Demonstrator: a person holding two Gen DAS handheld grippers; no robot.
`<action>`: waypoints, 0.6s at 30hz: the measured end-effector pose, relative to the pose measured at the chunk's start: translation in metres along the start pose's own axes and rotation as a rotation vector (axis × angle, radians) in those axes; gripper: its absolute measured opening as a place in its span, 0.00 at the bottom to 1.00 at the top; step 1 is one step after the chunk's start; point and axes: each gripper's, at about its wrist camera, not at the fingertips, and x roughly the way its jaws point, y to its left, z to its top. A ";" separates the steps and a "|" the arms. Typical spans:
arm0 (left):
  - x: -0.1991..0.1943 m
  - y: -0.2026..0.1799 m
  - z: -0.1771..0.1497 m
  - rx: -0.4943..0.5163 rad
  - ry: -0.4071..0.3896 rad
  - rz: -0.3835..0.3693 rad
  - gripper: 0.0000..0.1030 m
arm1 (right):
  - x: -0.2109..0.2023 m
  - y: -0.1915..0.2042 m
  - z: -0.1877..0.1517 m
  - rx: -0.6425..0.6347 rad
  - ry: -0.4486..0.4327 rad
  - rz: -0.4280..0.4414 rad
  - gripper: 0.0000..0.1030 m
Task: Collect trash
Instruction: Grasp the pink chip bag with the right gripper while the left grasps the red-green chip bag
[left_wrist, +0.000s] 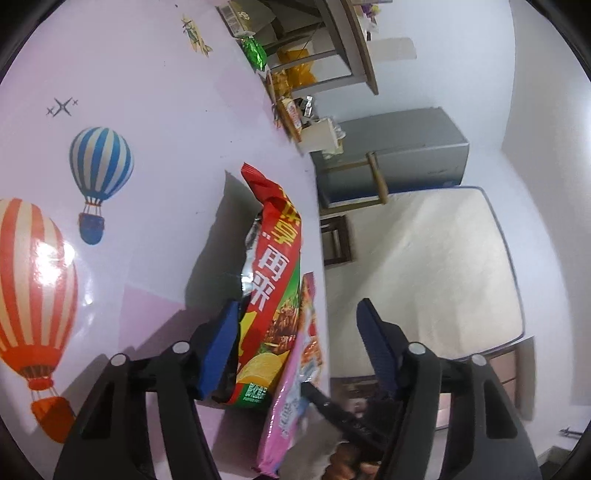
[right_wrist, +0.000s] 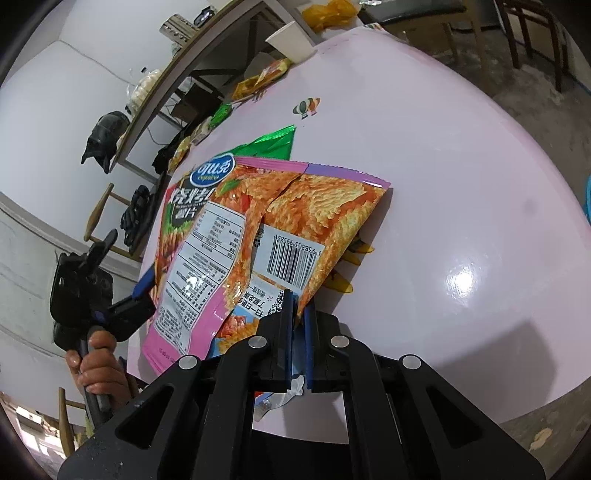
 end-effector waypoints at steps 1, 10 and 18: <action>0.000 0.000 0.000 -0.001 -0.004 -0.013 0.56 | 0.000 -0.001 0.000 -0.001 0.000 0.002 0.03; 0.018 -0.002 0.001 0.014 0.048 0.135 0.47 | 0.000 -0.001 -0.001 -0.021 0.001 0.001 0.02; 0.026 0.005 0.000 0.004 0.085 0.236 0.18 | 0.000 -0.001 -0.002 -0.023 -0.003 0.006 0.02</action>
